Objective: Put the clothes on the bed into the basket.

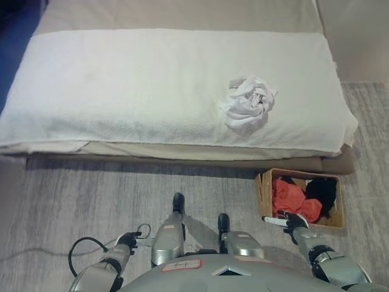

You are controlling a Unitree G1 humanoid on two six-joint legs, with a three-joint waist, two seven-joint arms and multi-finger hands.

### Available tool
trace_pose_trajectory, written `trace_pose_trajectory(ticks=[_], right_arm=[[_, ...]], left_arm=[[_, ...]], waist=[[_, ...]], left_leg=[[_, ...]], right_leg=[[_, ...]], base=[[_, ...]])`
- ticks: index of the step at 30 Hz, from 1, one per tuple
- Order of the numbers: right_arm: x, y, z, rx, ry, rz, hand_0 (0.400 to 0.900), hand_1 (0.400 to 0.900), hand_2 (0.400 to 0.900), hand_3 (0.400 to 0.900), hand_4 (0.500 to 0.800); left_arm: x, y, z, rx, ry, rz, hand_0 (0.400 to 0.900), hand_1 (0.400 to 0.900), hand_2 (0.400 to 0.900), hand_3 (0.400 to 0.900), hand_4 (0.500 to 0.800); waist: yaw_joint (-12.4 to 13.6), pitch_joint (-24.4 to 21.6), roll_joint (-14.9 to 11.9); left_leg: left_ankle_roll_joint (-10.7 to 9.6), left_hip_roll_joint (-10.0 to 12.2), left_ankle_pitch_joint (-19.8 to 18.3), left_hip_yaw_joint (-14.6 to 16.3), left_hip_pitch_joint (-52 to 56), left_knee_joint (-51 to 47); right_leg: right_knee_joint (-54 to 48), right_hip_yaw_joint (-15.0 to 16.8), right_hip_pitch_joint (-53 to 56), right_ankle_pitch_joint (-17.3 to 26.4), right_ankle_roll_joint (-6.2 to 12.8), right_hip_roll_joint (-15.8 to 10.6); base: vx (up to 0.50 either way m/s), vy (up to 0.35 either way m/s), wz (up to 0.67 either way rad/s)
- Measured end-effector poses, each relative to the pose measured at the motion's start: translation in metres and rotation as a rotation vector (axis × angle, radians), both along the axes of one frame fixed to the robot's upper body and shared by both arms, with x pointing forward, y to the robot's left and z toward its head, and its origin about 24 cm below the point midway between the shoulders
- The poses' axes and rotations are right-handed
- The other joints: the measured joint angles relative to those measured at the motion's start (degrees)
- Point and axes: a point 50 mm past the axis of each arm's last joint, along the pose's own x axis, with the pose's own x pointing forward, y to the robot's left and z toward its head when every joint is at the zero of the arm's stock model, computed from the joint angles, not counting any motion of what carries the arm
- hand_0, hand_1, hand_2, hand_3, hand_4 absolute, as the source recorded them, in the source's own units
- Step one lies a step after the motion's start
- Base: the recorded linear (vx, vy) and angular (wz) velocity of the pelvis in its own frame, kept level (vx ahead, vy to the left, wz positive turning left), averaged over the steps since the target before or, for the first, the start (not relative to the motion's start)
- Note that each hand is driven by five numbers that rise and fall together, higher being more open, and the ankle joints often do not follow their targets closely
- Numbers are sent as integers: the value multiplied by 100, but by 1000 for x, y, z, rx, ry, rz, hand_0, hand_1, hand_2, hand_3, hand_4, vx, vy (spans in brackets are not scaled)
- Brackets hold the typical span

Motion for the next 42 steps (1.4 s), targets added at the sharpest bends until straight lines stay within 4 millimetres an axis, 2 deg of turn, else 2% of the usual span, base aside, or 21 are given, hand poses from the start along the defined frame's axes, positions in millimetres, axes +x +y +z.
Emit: trace_pose_trajectory(ticks=[2,3,5,6,9,12,15,18,19,21,23,24,29,30,33,34,35,36,38,40,42], right_arm=[[-9,7,-5,23,27,-6,900,900,900,900,800],[-11,12,-7,37,38,-7,900,900,900,900,800],[-9,18,-9,60,40,1,900,900,900,900,800],[-5,20,-9,67,30,6,900,900,900,900,800],[2,23,-8,76,14,18,900,900,900,900,800],[7,25,-7,75,4,35,900,900,900,900,800],[13,23,-5,68,-12,39,900,900,900,900,800],[35,24,3,67,-71,60,900,900,900,900,800],[43,23,6,62,-96,70,900,900,900,900,800],[63,20,15,41,-142,111,900,900,900,900,800],[88,19,29,21,-217,151,900,900,900,900,800],[91,17,32,7,-219,170,900,900,900,900,800],[119,11,51,-27,-305,191,900,900,900,900,800],[124,11,55,-31,-318,195,900,900,900,900,800],[133,5,64,-56,-348,198,900,900,900,900,800],[133,1,66,-69,-349,196,900,900,900,900,800],[135,-2,69,-80,-352,195,900,900,900,900,800],[140,-4,73,-91,-361,193,900,900,900,900,800],[142,-11,79,-112,-369,192,900,900,900,900,800],[156,-16,93,-145,-403,217,900,900,900,900,800],[172,-23,112,-198,-434,251,900,900,900,900,800]], left_arm=[[15,6,5,19,-36,-10,900,900,900,900,800],[26,9,9,29,-65,-19,900,900,900,900,800],[36,12,12,40,-92,-25,900,900,900,900,800],[39,13,13,42,-102,-28,900,900,900,900,800],[49,16,18,52,-128,-38,900,900,900,900,800],[50,22,20,71,-125,-55,900,900,900,900,800],[45,32,22,95,-105,-50,900,900,900,900,800],[36,40,22,115,-72,-36,900,900,900,900,800],[36,42,23,121,-72,-36,900,900,900,900,800],[34,44,23,133,-64,-41,900,900,900,900,800],[33,42,22,126,-61,-45,900,900,900,900,800],[34,40,22,123,-62,-45,900,900,900,900,800],[38,39,22,120,-78,-44,900,900,900,900,800],[36,39,22,119,-75,-40,900,900,900,900,800],[30,39,20,115,-62,-27,900,900,900,900,800],[24,40,19,115,-47,-24,900,900,900,900,800],[24,40,19,116,-48,-23,900,900,900,900,800],[20,37,17,110,-38,-20,900,900,900,900,800],[15,31,13,90,-20,-23,900,900,900,900,800],[10,19,8,62,-7,-45,900,900,900,900,800],[14,2,4,23,-19,-77,900,900,900,900,800]], waist=[[-5,-64,-174],[2,-101,-278],[5,-150,-334],[6,-180,-301],[-9,-213,-450],[-31,-232,-646],[1,-256,-778],[142,-238,-748],[168,-235,-733],[201,-200,-694],[155,-122,-612],[146,-100,-597],[160,86,-779],[158,111,-823],[152,152,-847],[146,150,-854],[164,165,-882],[155,219,-771],[165,195,-608],[120,183,-339],[-16,174,-84]], left_leg=[[197,-251,-97,99,4,133],[328,-377,-286,180,5,224],[539,-419,-419,297,36,274],[554,-380,-341,328,46,264],[734,-429,-526,347,117,338],[828,-495,-612,262,220,433],[926,-614,-674,211,275,514],[1137,-642,-748,144,444,450],[1171,-639,-697,117,476,384],[1231,-651,-672,84,478,302],[1216,-673,-630,-2,496,282],[1185,-683,-601,-24,530,245],[1137,-881,-657,-345,669,215],[1035,-916,-731,-396,672,221],[959,-960,-727,-595,707,214],[842,-999,-744,-726,726,200],[755,-1026,-765,-783,737,202],[586,-965,-784,-887,759,203],[446,-852,-863,-987,759,177],[269,-671,-901,-1062,566,324],[225,-560,-914,-1018,356,379]], right_leg=[[169,61,-27,-105,250,-289],[367,110,-128,-109,347,-363],[838,158,-379,-126,593,-429],[1059,155,-490,-154,613,-404],[2036,161,-894,-162,798,-426],[3138,134,-1331,-106,890,-503],[3470,115,-1378,-9,867,-620],[3334,-5,-1242,-8,847,-612],[3205,-89,-1205,-71,778,-607],[2533,-248,-1156,-119,806,-553],[1692,-163,-1166,-114,806,-402],[1336,-39,-1148,-94,803,-322],[319,-28,-1551,334,916,-513],[248,-47,-1610,409,918,-566],[167,-66,-1529,443,937,-626],[146,-55,-1396,442,935,-645],[79,6,-1319,614,811,-663],[45,-55,-1261,888,767,-626],[-20,-164,-1225,1212,588,-513],[-22,-327,-1280,1162,505,-354],[-21,-521,-1399,1141,444,-276]], base=[[266,294,-30],[305,339,-31],[182,236,-12],[64,100,-2],[175,286,9],[152,208,12],[149,124,5],[175,58,20],[121,0,12],[136,-25,30],[156,-68,44],[157,-103,34],[167,-175,33],[174,-224,33],[178,-248,39],[214,-324,47],[201,-300,42],[181,-275,45],[95,-241,42],[31,-165,31],[40,-139,15]])
